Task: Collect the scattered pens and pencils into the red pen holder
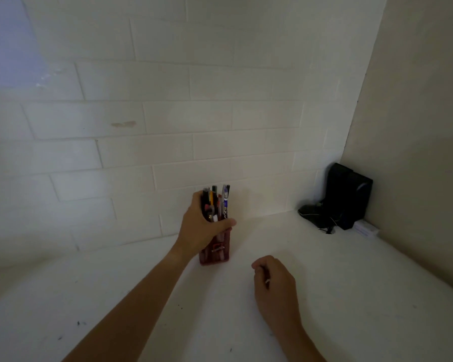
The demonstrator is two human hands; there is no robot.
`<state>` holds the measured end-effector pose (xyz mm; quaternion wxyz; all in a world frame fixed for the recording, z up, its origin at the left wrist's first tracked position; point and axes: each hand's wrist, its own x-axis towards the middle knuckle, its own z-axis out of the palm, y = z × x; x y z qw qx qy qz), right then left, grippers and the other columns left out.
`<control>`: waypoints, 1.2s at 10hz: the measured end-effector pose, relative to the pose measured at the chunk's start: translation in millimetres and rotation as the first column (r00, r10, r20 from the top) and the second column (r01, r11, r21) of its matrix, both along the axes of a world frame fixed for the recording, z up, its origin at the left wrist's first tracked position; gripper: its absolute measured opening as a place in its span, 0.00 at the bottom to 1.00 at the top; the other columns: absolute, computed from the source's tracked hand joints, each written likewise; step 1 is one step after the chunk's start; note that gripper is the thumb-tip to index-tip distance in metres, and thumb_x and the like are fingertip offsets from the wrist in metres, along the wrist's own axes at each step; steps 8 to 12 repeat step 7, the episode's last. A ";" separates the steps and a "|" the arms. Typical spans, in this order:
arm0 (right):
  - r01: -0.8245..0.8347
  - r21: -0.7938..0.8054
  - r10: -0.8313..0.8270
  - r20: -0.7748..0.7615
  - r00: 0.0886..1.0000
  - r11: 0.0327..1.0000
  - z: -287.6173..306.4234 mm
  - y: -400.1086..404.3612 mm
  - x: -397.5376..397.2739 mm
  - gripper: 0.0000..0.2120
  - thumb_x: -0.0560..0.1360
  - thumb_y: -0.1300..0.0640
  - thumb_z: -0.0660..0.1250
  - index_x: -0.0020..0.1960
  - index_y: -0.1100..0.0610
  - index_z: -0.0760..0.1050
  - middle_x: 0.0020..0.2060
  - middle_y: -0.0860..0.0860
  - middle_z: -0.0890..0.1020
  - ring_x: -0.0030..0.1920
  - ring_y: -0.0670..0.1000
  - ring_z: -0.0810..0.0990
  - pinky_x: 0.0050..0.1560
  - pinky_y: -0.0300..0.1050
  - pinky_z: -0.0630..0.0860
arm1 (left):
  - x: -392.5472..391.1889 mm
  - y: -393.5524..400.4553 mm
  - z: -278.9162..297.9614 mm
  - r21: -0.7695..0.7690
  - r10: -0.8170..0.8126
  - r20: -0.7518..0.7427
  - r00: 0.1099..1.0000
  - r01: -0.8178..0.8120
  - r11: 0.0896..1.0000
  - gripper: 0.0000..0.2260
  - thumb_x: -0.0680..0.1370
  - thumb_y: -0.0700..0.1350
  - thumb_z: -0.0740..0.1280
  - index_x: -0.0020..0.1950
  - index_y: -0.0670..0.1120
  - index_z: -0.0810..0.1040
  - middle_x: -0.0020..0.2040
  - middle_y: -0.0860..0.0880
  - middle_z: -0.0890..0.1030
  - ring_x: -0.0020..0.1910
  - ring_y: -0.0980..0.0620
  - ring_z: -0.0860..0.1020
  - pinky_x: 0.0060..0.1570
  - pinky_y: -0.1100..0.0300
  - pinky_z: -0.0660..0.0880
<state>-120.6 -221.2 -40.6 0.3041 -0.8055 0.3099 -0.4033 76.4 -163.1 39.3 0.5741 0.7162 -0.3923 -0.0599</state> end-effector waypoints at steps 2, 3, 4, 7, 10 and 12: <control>-0.031 -0.021 0.031 -0.019 0.999 0.999 -0.3 1.5 -0.6 0.08 0.77 0.64 0.65 0.46 0.51 0.76 0.39 0.44 0.78 0.40 0.45 0.77 0.39 0.34 0.74 | -11.4 3.4 -13.3 -0.104 0.011 -0.076 0.997 -0.019 0.994 0.45 0.66 0.50 0.83 0.74 0.55 0.58 0.58 0.59 0.79 0.54 0.66 0.80 0.51 0.72 0.77; -0.044 -0.033 0.043 -0.040 0.998 0.998 0.7 3.2 -1.4 0.07 0.77 0.63 0.66 0.45 0.51 0.76 0.38 0.45 0.78 0.38 0.46 0.77 0.38 0.33 0.73 | -13.7 3.7 -15.5 -0.091 0.039 -0.135 0.990 -0.051 0.994 0.43 0.67 0.49 0.81 0.74 0.54 0.58 0.55 0.61 0.78 0.48 0.72 0.80 0.46 0.74 0.77; -0.037 -0.027 0.036 -0.029 0.999 0.999 2.7 3.1 -1.1 0.07 0.76 0.62 0.68 0.45 0.50 0.76 0.38 0.44 0.78 0.38 0.45 0.77 0.38 0.34 0.74 | -14.4 4.8 -12.4 -0.071 0.028 -0.122 0.992 -0.037 0.997 0.40 0.69 0.48 0.80 0.73 0.52 0.58 0.55 0.60 0.78 0.47 0.72 0.79 0.45 0.74 0.77; -0.051 -0.017 0.051 0.026 0.998 0.999 31.1 4.4 -2.5 0.05 0.76 0.61 0.70 0.45 0.51 0.78 0.39 0.46 0.80 0.38 0.42 0.79 0.39 0.32 0.73 | -26.4 31.7 13.5 -0.007 0.163 0.001 0.987 -0.163 0.987 0.54 0.64 0.62 0.80 0.80 0.50 0.52 0.75 0.42 0.61 0.74 0.43 0.63 0.73 0.40 0.65; -0.051 -0.017 0.051 0.026 0.998 0.999 31.1 4.4 -2.5 0.05 0.76 0.61 0.70 0.45 0.51 0.78 0.39 0.46 0.80 0.38 0.42 0.79 0.39 0.32 0.73 | -26.4 31.7 13.5 -0.007 0.163 0.001 0.987 -0.163 0.987 0.54 0.64 0.62 0.80 0.80 0.50 0.52 0.75 0.42 0.61 0.74 0.43 0.63 0.73 0.40 0.65; -0.051 -0.017 0.051 0.026 0.998 0.999 31.1 4.4 -2.5 0.05 0.76 0.61 0.70 0.45 0.51 0.78 0.39 0.46 0.80 0.38 0.42 0.79 0.39 0.32 0.73 | -26.4 31.7 13.5 -0.007 0.163 0.001 0.987 -0.163 0.987 0.54 0.64 0.62 0.80 0.80 0.50 0.52 0.75 0.42 0.61 0.74 0.43 0.63 0.73 0.40 0.65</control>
